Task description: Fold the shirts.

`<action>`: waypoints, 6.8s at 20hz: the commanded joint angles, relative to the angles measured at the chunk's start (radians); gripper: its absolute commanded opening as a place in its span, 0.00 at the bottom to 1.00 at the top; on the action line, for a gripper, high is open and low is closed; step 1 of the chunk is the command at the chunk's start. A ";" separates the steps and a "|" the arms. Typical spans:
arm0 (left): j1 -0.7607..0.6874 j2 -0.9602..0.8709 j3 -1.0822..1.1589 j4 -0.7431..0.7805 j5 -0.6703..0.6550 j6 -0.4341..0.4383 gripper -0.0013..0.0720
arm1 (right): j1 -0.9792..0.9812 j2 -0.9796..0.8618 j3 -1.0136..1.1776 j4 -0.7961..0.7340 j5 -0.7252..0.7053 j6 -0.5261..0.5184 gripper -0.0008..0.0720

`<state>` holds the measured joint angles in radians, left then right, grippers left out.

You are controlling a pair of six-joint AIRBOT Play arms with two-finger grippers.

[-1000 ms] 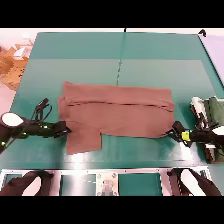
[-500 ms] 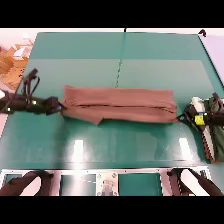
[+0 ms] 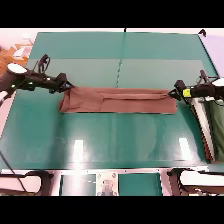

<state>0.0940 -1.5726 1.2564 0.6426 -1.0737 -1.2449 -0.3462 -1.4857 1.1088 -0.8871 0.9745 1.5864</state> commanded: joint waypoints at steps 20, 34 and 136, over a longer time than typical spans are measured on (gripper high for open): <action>0.000 -0.177 0.263 -0.137 -0.099 0.101 0.05 | -0.114 -0.441 0.294 -0.007 0.388 -0.407 0.39; -0.679 -0.341 0.288 -0.108 0.413 0.024 0.05 | -0.099 -0.071 0.553 0.186 0.779 -0.294 0.03; 0.021 -0.259 0.772 0.470 -0.637 -0.186 0.05 | -0.822 0.219 0.027 -0.767 0.639 0.221 0.82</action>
<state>0.1234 -1.8328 2.0289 1.1206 -1.7218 -1.4391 -1.1694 -1.2610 1.1995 -1.6554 1.6188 1.7954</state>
